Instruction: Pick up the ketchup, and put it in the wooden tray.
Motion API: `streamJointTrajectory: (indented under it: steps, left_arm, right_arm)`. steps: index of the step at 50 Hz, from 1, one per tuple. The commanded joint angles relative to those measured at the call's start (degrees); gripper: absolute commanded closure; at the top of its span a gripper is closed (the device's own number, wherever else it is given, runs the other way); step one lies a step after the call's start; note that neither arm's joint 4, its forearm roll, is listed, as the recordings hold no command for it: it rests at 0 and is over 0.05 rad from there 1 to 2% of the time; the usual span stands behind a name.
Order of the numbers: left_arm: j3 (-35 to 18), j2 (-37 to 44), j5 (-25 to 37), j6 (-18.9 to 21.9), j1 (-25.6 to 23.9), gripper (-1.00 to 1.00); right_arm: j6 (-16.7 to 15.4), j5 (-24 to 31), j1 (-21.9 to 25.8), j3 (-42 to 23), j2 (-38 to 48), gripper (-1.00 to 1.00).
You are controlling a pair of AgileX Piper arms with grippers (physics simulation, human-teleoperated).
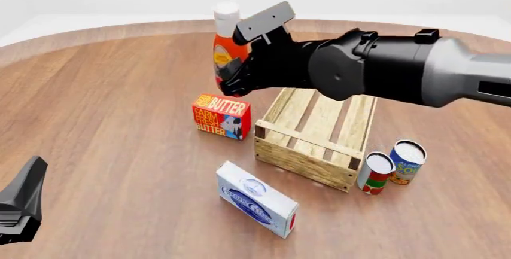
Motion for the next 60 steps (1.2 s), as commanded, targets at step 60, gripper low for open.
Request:
streamJointTrajectory:
  steps: [60]
  left_arm:
    - [0.00, 0.00, 0.00, 0.01, 0.01, -1.00]
  right_arm:
    - [-0.69, -11.79, -28.58, 5.42, 9.32, 1.00]
